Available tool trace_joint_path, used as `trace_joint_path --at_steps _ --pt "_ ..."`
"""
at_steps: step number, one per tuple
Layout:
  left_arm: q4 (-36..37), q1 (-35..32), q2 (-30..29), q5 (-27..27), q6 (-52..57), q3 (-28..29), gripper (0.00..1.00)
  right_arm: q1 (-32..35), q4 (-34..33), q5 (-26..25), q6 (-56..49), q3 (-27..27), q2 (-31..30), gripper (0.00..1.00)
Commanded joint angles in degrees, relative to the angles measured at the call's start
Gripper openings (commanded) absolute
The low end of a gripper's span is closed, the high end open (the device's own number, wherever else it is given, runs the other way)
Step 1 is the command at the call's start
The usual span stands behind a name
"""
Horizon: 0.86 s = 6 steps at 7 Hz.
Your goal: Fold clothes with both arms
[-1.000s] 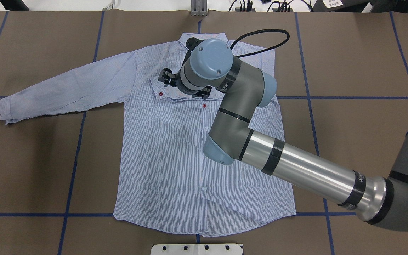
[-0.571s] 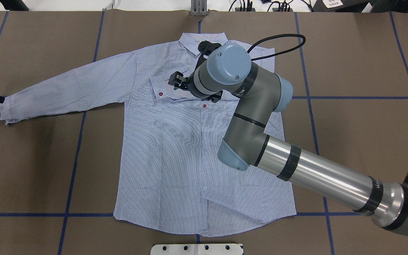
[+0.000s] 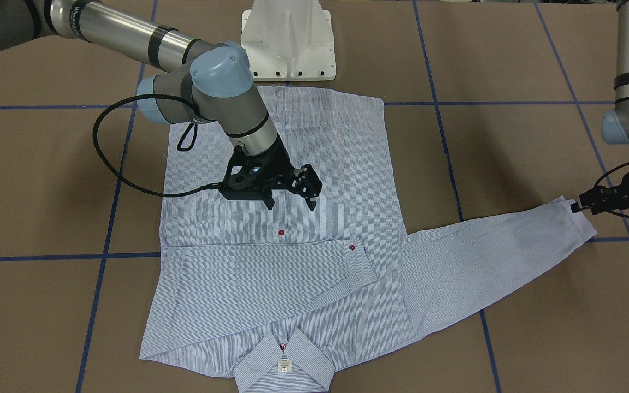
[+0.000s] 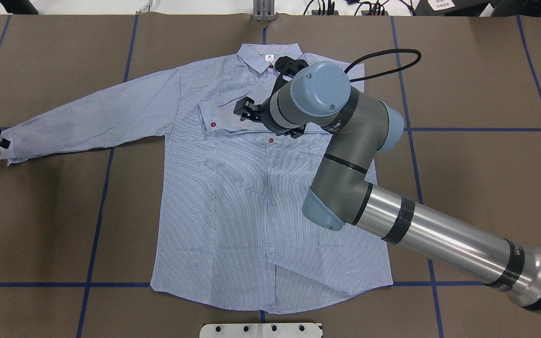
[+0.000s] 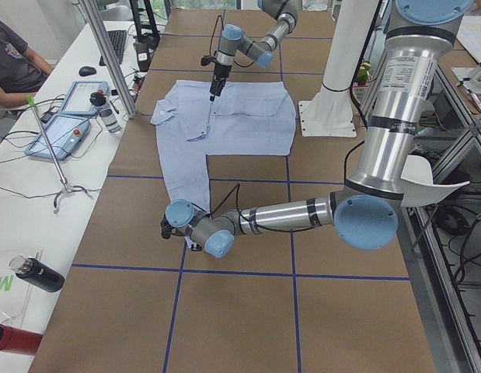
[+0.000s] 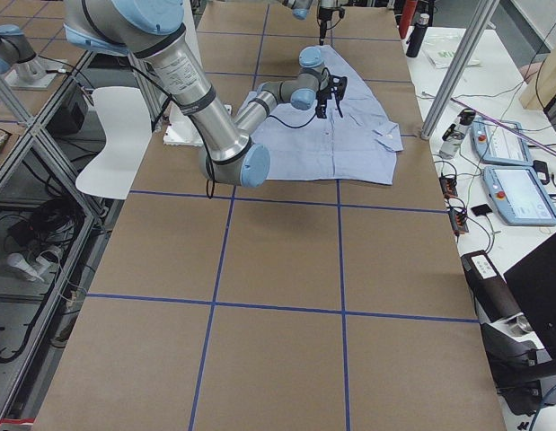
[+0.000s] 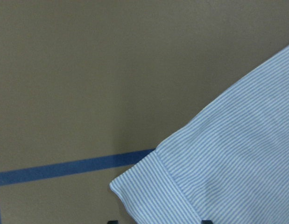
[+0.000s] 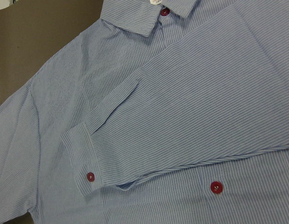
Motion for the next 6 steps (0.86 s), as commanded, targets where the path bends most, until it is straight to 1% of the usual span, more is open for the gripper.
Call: trace_joint_path --at_steps 1,2,3,4,5,6 --pt "-0.29 0.55 0.25 -0.32 -0.46 0.27 0.65 0.11 0.08 -0.01 0.00 0.62 -0.85 1.00" --pt "-0.20 0.72 0.25 -0.40 -0.46 0.36 0.64 0.20 0.08 -0.01 0.00 1.23 -1.21 1.00" --pt "-0.20 0.73 0.25 -0.32 -0.29 0.36 0.61 0.20 0.08 -0.01 -0.08 1.93 -1.82 1.00" --pt "-0.28 0.99 0.25 -0.32 -0.29 0.36 0.60 0.11 0.08 -0.01 0.00 2.03 -2.00 1.00" --pt "-0.63 1.69 0.25 -0.32 -0.29 0.36 0.55 0.20 0.08 -0.01 0.00 2.03 -2.09 1.00" --pt "-0.90 1.78 0.25 -0.32 -0.29 0.45 0.45 0.20 0.08 -0.01 0.00 2.55 -2.61 1.00"
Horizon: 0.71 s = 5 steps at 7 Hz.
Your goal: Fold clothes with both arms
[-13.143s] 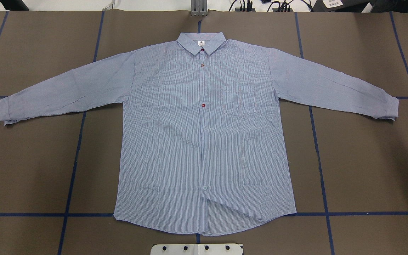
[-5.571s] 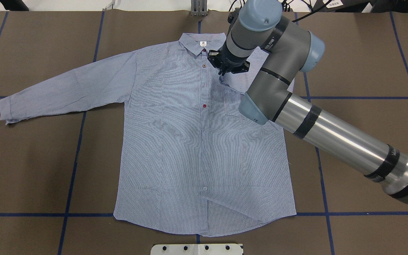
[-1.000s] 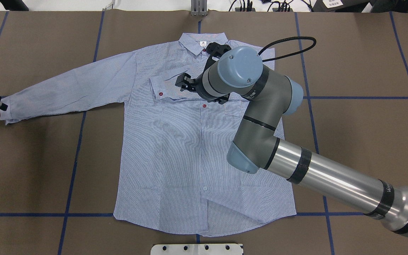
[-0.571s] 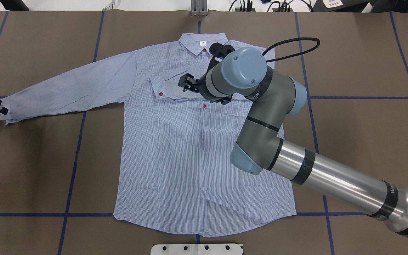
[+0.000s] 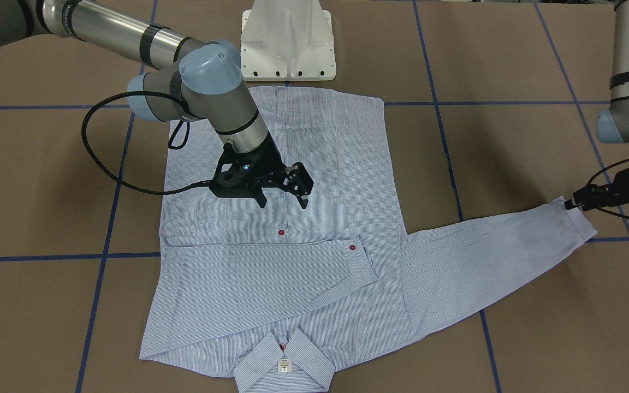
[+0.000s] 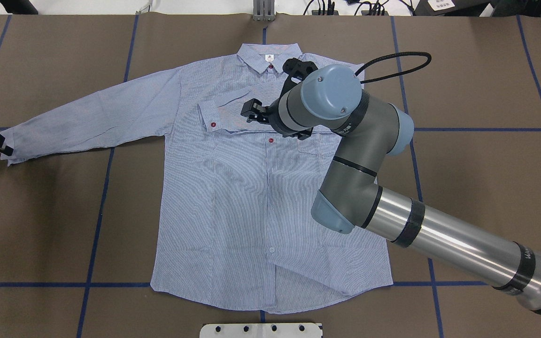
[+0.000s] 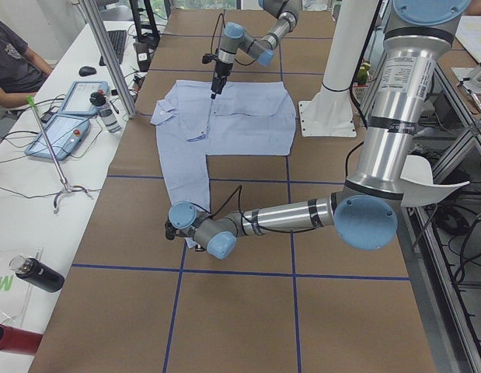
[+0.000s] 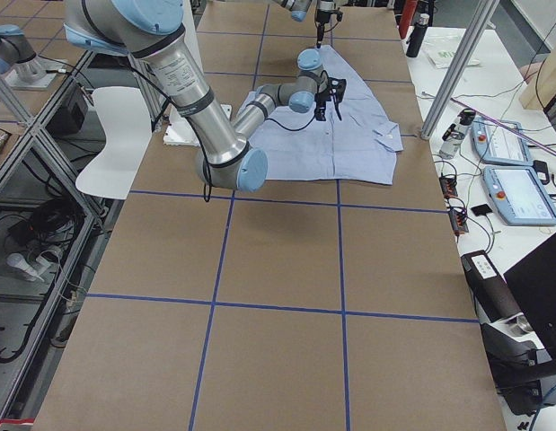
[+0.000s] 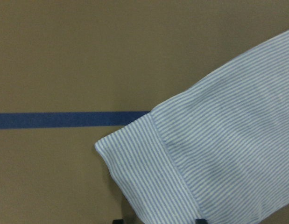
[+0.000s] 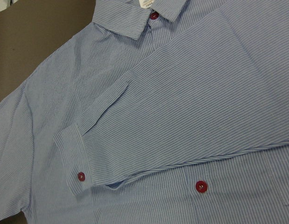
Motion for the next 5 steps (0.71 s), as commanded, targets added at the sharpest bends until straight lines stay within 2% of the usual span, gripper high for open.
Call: trace_joint_path --at_steps 1,2,3,4,5 --pt "-0.32 0.40 0.00 0.00 0.01 0.06 0.39 0.03 0.00 0.00 0.01 1.48 -1.25 1.00" --pt "-0.40 0.40 0.00 0.00 0.01 0.06 0.11 0.03 0.00 0.00 0.01 1.49 -1.26 1.00" --pt "-0.41 0.40 0.00 -0.08 0.09 -0.20 0.00 0.03 0.00 0.00 0.01 1.49 -1.61 1.00" --pt "-1.45 0.40 0.00 0.00 -0.08 -0.47 0.00 0.12 0.00 0.09 -0.08 2.10 -2.05 1.00" --pt "-1.46 0.32 0.09 -0.61 -0.25 -2.12 0.00 0.99 0.00 1.05 -0.43 6.20 -5.71 1.00"
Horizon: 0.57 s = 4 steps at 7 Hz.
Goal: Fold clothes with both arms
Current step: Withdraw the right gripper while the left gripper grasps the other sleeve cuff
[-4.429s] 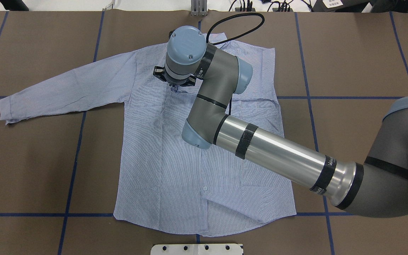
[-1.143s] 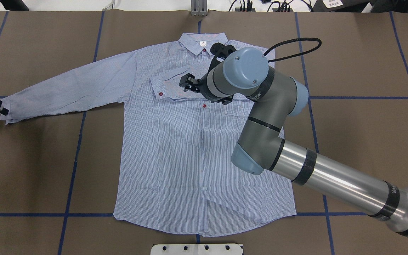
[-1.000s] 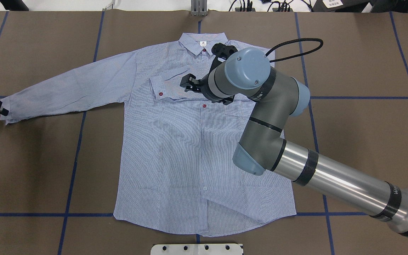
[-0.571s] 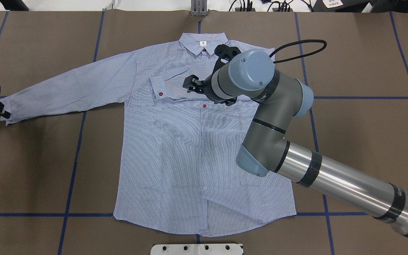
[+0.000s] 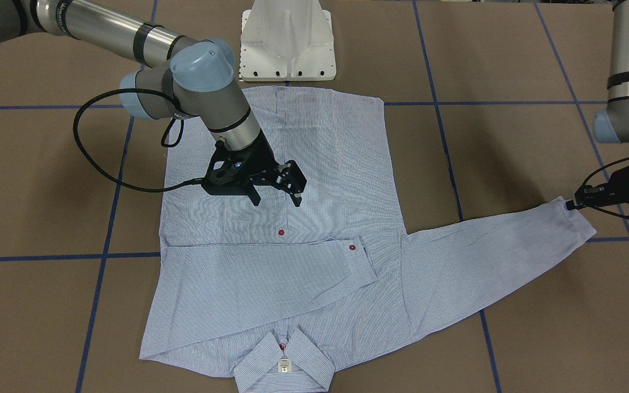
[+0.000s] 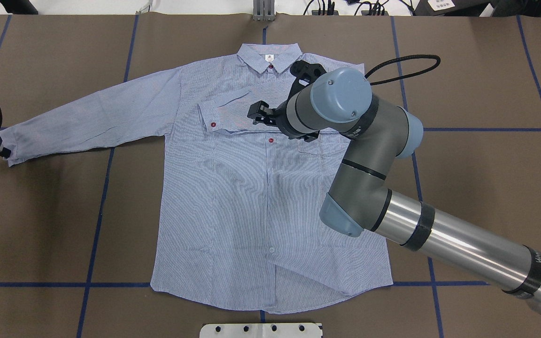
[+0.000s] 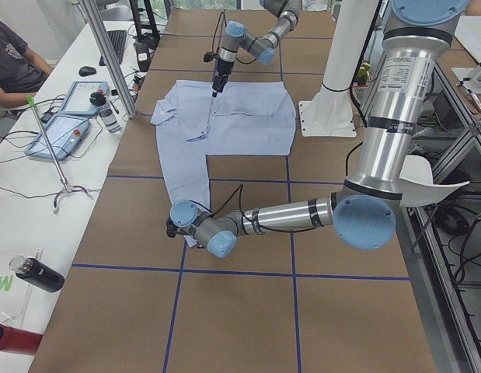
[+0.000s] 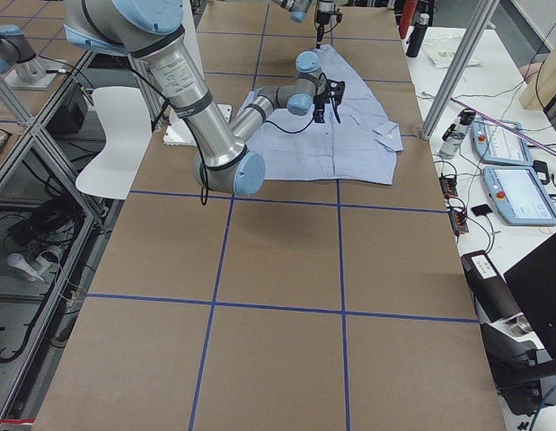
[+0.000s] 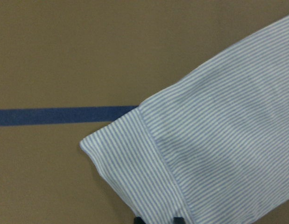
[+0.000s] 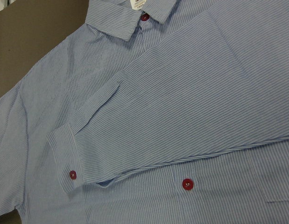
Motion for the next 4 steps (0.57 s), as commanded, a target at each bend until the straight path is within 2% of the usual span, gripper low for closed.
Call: trace_joint_path --at_steps 1,3,4 --pt "-0.07 -0.16 0.32 -3.85 -1.41 -3.93 0.00 2.96 0.00 4.35 -0.65 7.00 -6.98 1.00" --pt "0.46 -0.08 -0.28 -4.77 -14.09 -12.61 0.00 8.58 0.00 9.98 -2.49 9.74 -12.35 1.00" --pt "0.55 0.10 -2.46 -4.77 -23.04 -15.87 0.00 10.87 0.09 12.27 -7.64 11.67 -16.21 1.00"
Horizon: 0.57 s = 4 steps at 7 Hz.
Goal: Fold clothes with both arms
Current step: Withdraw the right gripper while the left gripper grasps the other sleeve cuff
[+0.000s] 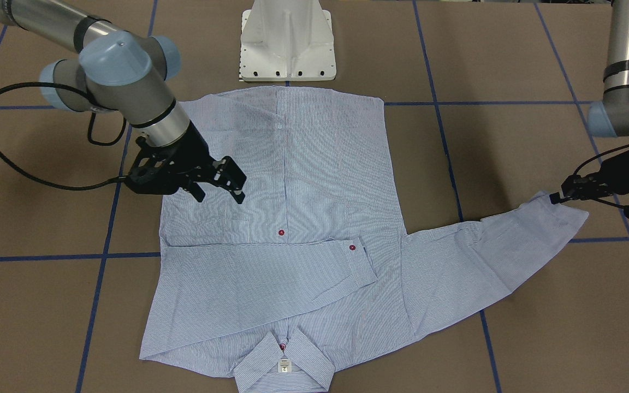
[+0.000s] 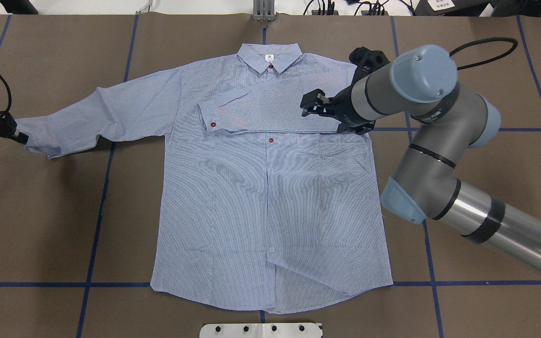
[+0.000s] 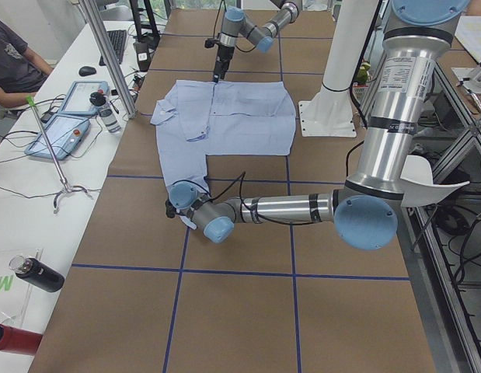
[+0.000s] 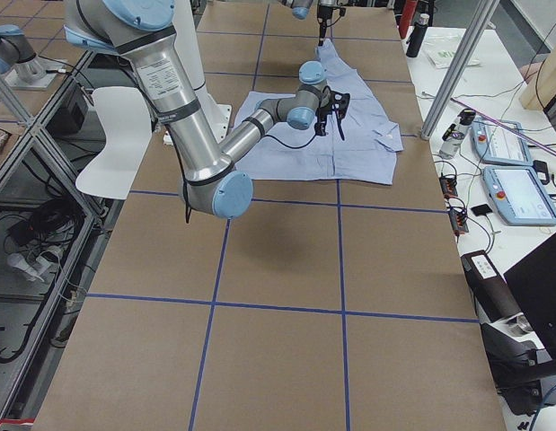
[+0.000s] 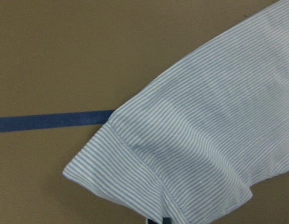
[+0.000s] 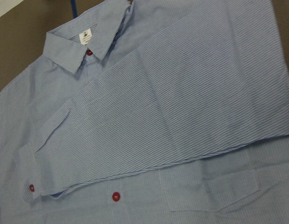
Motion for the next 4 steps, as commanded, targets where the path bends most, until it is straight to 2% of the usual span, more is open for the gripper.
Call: trace_joint_path --at_steps 1,2,3,4 --pt "0.10 0.69 -8.20 -0.29 -21.93 -5.39 0.00 4.62 0.07 3.56 -8.31 3.48 -7.73 1.00" --pt "0.19 4.26 -13.92 0.32 -32.24 -6.18 0.00 5.68 0.07 3.66 -9.04 3.84 -9.51 1.00" --pt "0.02 7.95 -18.94 4.15 -40.61 -6.19 0.00 7.26 0.24 4.70 -9.92 4.01 -11.00 1.00" --pt "0.10 12.86 -24.04 10.19 -47.13 -6.02 0.00 9.71 0.33 7.32 -12.89 3.93 -12.32 1.00"
